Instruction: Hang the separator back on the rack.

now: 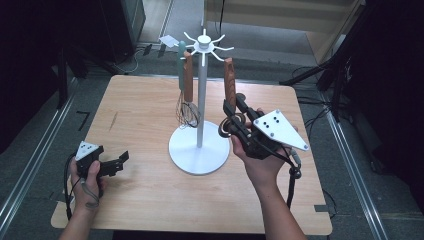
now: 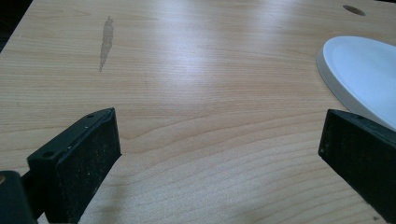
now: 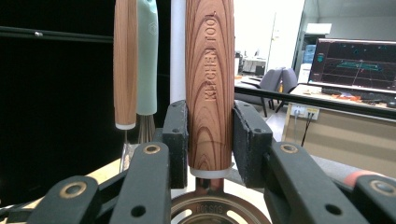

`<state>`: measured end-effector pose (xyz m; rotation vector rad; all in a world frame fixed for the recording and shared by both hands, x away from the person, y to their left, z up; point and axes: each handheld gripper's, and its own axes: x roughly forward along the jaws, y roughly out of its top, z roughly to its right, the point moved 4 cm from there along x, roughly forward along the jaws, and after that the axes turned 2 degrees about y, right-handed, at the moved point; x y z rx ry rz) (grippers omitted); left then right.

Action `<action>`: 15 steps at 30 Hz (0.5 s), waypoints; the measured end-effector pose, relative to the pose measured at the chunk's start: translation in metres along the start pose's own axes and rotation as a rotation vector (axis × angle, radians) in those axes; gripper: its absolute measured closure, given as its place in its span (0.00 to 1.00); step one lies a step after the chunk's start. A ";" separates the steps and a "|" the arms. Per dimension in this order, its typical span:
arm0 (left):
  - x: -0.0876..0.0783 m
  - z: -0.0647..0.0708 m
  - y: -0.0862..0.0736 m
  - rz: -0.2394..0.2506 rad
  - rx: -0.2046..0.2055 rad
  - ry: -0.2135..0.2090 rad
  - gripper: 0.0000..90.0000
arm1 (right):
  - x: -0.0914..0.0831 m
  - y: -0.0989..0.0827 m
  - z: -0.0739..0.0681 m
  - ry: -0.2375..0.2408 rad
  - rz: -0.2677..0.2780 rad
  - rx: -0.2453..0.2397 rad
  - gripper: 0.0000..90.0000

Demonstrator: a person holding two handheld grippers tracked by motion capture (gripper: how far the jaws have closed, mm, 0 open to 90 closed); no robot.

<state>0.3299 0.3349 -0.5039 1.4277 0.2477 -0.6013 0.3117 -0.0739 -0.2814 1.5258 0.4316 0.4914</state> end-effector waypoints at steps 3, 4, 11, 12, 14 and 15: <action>0.000 0.000 0.000 0.001 -0.002 0.000 0.00 | 0.002 0.001 0.001 -0.002 -0.001 0.003 0.78; 0.000 0.000 0.000 0.000 -0.003 -0.001 0.00 | 0.003 0.001 0.001 0.002 -0.002 0.002 0.78; 0.000 0.000 0.000 0.000 -0.004 -0.005 0.00 | 0.011 0.001 -0.001 0.016 -0.025 0.014 0.78; 0.000 0.000 0.000 0.002 -0.005 -0.004 0.00 | 0.012 0.001 -0.001 0.019 -0.024 0.014 0.78; 0.000 0.000 0.000 0.003 -0.006 -0.005 0.00 | 0.014 0.000 -0.001 0.026 -0.027 0.023 0.78; 0.000 0.000 0.000 0.001 -0.004 -0.006 0.00 | 0.015 0.000 -0.001 0.034 -0.027 0.031 0.78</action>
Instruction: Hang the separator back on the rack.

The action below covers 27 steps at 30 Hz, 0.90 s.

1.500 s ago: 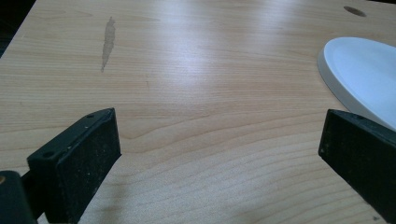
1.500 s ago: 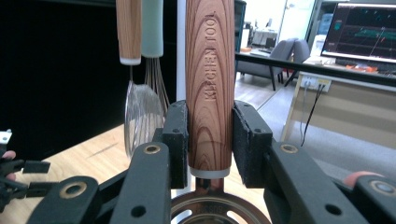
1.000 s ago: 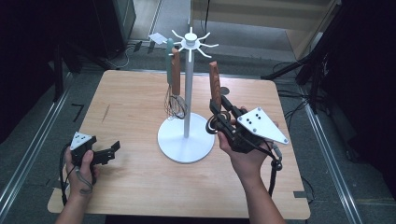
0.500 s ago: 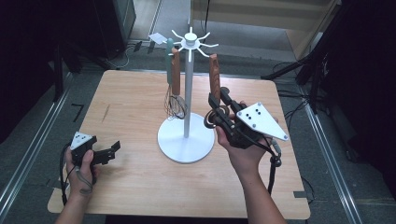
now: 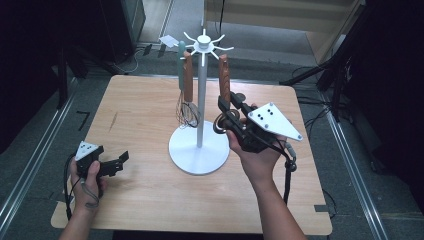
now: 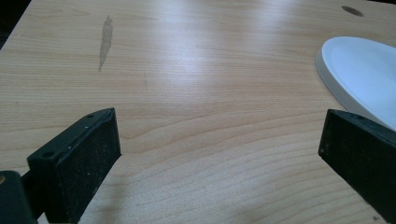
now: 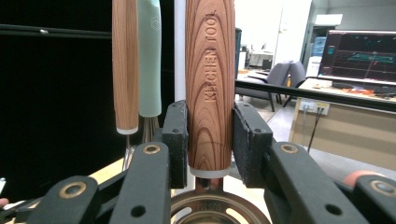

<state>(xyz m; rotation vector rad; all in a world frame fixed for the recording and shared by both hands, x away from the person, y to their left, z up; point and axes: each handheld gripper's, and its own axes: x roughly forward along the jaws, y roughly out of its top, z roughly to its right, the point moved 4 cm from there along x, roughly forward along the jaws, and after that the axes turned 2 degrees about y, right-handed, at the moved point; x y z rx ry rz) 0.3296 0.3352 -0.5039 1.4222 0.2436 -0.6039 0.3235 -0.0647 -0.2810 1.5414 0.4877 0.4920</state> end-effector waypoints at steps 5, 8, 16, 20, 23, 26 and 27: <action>0.000 0.000 0.000 0.000 0.000 -0.001 0.00 | 0.002 0.000 0.002 0.034 -0.013 0.011 0.78; 0.000 0.000 0.000 -0.003 0.001 -0.003 0.00 | 0.004 0.000 0.000 0.030 -0.023 0.004 0.78; -0.001 0.000 0.000 -0.004 0.002 -0.005 0.00 | 0.003 -0.003 0.000 0.025 -0.019 0.019 0.66; -0.001 0.000 0.000 -0.005 0.004 -0.006 0.00 | 0.000 -0.007 0.002 0.026 -0.025 0.007 0.63; 0.000 0.000 0.000 -0.003 0.004 -0.006 0.00 | -0.003 -0.013 0.004 0.020 -0.032 0.010 0.59; 0.000 0.001 0.000 -0.003 0.003 -0.006 0.00 | -0.005 -0.019 0.007 0.008 -0.037 0.012 0.52; 0.000 0.000 0.000 -0.004 0.005 -0.006 0.00 | -0.006 -0.021 0.008 0.003 -0.041 0.013 0.49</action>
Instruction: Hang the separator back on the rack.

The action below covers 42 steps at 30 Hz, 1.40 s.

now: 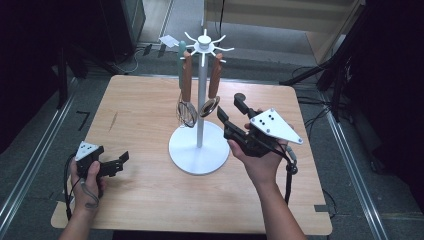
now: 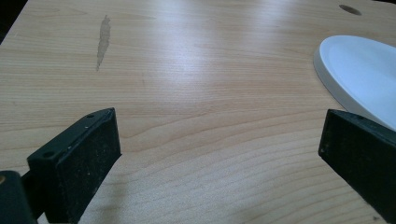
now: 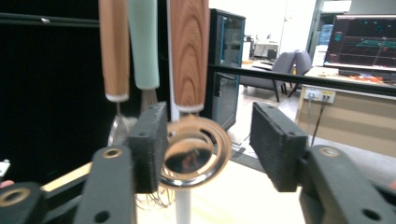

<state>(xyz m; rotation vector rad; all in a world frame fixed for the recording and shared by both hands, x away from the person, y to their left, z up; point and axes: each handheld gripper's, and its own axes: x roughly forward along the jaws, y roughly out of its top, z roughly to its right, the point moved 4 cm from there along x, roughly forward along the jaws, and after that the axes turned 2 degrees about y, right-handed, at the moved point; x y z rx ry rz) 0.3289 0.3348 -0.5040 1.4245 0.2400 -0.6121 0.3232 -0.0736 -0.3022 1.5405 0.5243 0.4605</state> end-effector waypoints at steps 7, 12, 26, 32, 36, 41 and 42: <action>0.000 0.000 0.000 0.001 0.003 -0.005 0.00 | -0.006 -0.015 0.005 -0.011 -0.025 -0.006 0.34; 0.000 0.001 0.000 0.001 0.004 -0.007 0.00 | -0.008 -0.029 0.009 -0.024 -0.056 -0.001 0.28; 0.000 0.001 0.000 0.002 0.004 -0.005 0.00 | -0.024 -0.068 0.036 -0.117 -0.110 0.019 0.28; 0.000 0.001 0.000 0.004 0.003 -0.003 0.00 | -0.031 -0.085 0.048 -0.152 -0.139 0.018 0.29; -0.001 0.001 0.000 0.005 0.003 -0.002 0.00 | -0.033 -0.094 0.054 -0.165 -0.148 0.026 0.29; -0.001 0.001 0.000 0.005 0.004 -0.003 0.00 | -0.037 -0.107 0.061 -0.181 -0.172 0.033 0.29; -0.001 0.001 0.000 0.006 0.004 -0.002 0.00 | -0.038 -0.109 0.063 -0.183 -0.171 0.036 0.29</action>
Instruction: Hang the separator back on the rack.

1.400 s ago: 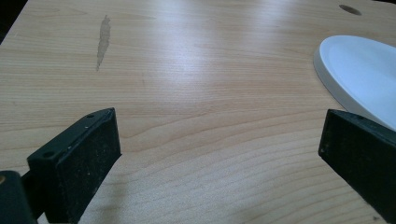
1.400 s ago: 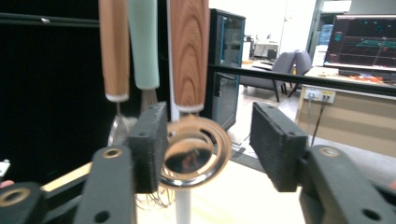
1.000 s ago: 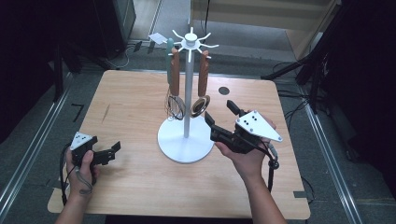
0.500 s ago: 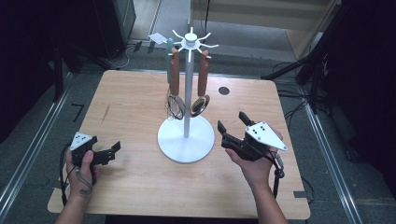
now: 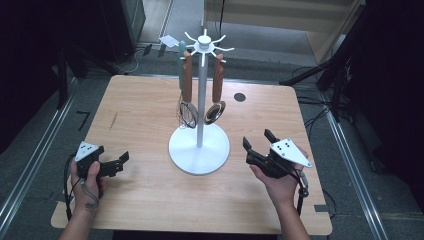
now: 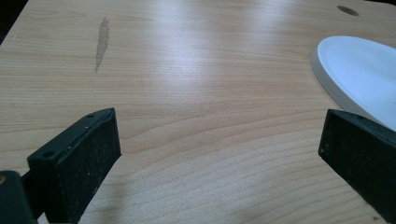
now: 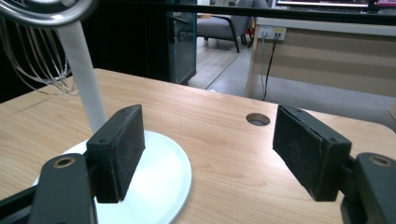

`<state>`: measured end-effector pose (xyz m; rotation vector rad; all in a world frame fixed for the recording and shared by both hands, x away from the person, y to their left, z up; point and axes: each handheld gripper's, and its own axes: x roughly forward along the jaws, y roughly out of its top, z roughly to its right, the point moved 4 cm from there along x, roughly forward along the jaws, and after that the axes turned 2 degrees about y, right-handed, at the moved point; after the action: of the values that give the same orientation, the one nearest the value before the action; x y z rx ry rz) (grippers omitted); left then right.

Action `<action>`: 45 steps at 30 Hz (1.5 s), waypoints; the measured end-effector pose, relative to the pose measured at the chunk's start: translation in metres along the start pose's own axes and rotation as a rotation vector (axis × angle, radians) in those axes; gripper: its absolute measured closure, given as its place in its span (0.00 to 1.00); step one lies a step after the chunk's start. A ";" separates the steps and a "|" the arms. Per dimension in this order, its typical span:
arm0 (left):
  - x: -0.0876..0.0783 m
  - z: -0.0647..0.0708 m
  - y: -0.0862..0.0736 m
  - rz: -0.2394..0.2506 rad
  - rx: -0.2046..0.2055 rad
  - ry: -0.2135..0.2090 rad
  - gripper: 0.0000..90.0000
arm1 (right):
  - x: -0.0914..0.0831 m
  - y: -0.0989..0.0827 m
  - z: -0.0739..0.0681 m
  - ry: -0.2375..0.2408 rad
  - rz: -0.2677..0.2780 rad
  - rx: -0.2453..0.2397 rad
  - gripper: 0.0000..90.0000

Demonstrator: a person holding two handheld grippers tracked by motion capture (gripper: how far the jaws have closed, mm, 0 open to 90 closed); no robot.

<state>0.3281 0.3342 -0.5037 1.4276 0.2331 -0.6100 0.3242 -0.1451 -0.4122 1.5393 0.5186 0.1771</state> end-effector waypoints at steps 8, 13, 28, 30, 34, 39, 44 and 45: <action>0.000 0.000 0.000 0.000 0.000 0.001 0.00 | -0.003 -0.016 0.013 -0.021 -0.018 0.020 0.30; 0.000 0.000 0.000 0.000 0.000 0.001 0.00 | -0.006 -0.024 0.021 -0.039 -0.017 0.040 0.30; 0.000 0.000 0.000 0.000 0.000 0.004 0.00 | -0.017 -0.050 0.051 -0.085 -0.044 0.066 0.29; 0.000 0.000 0.000 0.000 0.000 0.004 0.00 | -0.019 -0.054 0.057 -0.092 -0.049 0.075 0.28; 0.000 0.000 0.000 0.000 -0.001 0.002 0.00 | -0.022 -0.060 0.067 -0.110 -0.056 0.087 0.28; 0.000 0.000 0.000 0.000 -0.001 0.002 0.00 | -0.028 -0.067 0.078 -0.117 -0.058 0.095 0.26; 0.000 0.000 0.000 0.000 -0.001 0.004 0.00 | -0.033 -0.074 0.089 -0.138 -0.067 0.106 0.25; 0.000 0.000 0.000 0.000 -0.001 0.004 0.00 | -0.035 -0.076 0.091 -0.143 -0.071 0.105 0.25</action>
<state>0.3281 0.3341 -0.5037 1.4282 0.2367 -0.6067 0.3166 -0.2454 -0.4837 1.6194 0.4741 -0.0147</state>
